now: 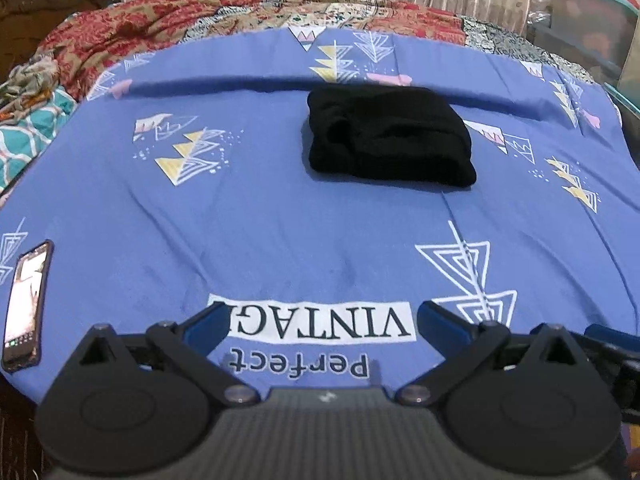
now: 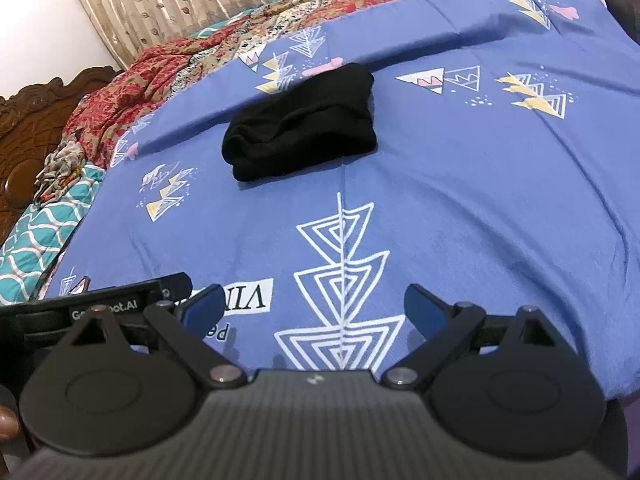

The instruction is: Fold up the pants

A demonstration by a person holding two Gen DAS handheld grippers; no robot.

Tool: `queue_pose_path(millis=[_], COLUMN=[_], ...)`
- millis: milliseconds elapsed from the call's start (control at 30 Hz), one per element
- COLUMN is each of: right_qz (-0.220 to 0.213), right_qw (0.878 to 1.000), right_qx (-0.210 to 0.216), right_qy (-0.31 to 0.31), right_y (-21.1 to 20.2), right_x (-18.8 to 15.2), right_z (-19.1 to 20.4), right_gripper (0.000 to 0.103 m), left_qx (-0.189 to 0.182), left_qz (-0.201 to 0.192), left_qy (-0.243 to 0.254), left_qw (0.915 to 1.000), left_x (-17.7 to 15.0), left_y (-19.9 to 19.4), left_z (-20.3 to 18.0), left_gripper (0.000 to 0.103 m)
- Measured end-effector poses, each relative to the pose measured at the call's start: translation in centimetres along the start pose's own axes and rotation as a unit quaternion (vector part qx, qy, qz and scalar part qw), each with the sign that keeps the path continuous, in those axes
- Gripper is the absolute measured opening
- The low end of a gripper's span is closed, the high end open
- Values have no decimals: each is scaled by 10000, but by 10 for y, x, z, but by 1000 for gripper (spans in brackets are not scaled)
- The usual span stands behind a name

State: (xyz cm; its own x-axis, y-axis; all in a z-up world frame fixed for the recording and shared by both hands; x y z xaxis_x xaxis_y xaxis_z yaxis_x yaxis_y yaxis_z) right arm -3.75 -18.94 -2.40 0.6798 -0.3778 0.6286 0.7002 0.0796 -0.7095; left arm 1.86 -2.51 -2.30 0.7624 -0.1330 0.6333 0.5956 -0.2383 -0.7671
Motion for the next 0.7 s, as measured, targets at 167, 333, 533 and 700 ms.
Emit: queue_pose_path(millis=[167, 333, 533, 700], right_qz=[117, 98, 176, 213], right_qw=[9998, 9999, 9996, 9996], right_qx=[-152, -137, -162, -144], right_qy=[65, 0, -122, -64], right_y=[4, 2, 5, 7], right_x=[-2, -3, -2, -2], right_z=[-5, -5, -4, -6], right_gripper=[98, 98, 98, 98], left_qx=[-9, -25, -185, -302], left_qz=[190, 318, 502, 793], left_qy=[-10, -133, -482, -599], left_qw=[9998, 9994, 9974, 9946], left_x=[-5, -9, -12, -19], left_y=[8, 13, 18, 25], left_z=[-1, 2, 9, 11], left_gripper=[103, 103, 103, 103])
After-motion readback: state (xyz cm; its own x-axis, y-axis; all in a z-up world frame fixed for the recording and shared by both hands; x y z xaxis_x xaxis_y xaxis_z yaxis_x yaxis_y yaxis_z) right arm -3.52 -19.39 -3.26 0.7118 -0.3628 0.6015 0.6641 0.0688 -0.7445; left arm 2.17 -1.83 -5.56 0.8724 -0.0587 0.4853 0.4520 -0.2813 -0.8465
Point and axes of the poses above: each gripper's, at about its wrist camera, not at the fingertips, and y roughly the way its jaws point, z to its left, x to its top, the point moved 6 cm from there along y, roughly the way its jaws point, and after that the axes turned 5 degrees about -x, right-handed, at the moved point
